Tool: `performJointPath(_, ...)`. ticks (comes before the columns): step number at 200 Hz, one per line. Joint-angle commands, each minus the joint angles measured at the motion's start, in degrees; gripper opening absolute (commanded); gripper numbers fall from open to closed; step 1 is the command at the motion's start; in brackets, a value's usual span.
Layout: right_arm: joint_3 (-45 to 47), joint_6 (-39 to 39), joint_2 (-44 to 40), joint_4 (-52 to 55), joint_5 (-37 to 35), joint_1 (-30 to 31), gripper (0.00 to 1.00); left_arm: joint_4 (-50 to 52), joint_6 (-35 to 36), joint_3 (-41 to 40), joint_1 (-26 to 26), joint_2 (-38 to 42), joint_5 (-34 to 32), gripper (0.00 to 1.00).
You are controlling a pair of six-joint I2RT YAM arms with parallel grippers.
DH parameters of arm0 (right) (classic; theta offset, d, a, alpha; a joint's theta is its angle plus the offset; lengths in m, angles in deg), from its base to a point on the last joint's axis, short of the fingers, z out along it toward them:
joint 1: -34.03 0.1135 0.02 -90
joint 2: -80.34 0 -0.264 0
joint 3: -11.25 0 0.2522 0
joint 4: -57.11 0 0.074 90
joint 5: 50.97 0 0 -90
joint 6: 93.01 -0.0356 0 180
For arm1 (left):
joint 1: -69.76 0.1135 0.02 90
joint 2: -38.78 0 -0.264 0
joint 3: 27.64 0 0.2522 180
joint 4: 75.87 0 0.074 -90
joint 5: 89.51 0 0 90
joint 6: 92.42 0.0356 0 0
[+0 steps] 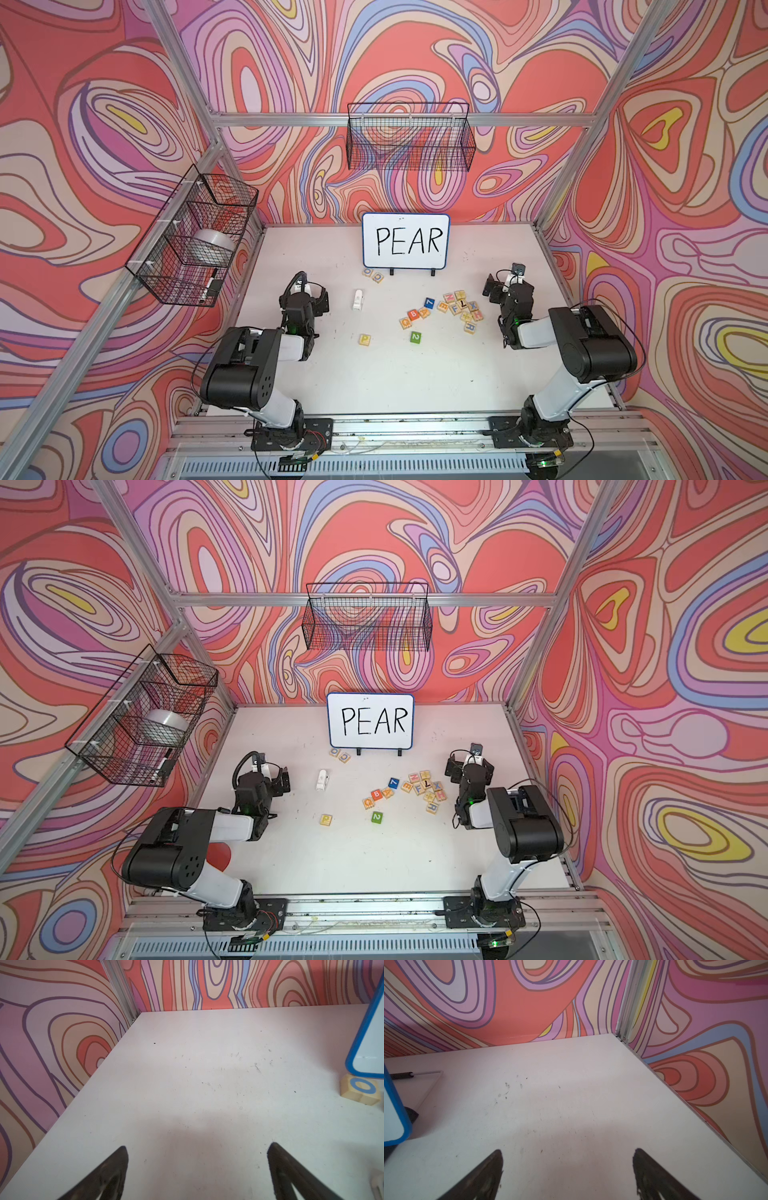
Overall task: Spell the uppercase word “pear” with letter blocks
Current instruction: Move the letter block to the center of the board.
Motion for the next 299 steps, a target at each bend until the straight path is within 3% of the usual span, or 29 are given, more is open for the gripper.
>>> performJointPath(1,0.00,-0.26,0.38,-0.66,0.11,-0.23,0.98,-0.84,-0.42,0.20,0.39,0.33,0.37,1.00)
performJointPath(233,0.36,0.26,-0.14,-1.09,0.94,-0.27,0.98,0.11,0.21,0.21,0.27,1.58,1.62,1.00)
performJointPath(266,-9.18,0.70,-10.92,24.37,4.69,-0.19,0.98,18.51,0.10,5.07,-1.38,15.09,-0.94,1.00)
performJointPath(299,-16.99,-9.23,-18.71,41.27,13.39,0.22,0.98,39.46,-13.24,13.29,-3.50,27.19,1.18,1.00)
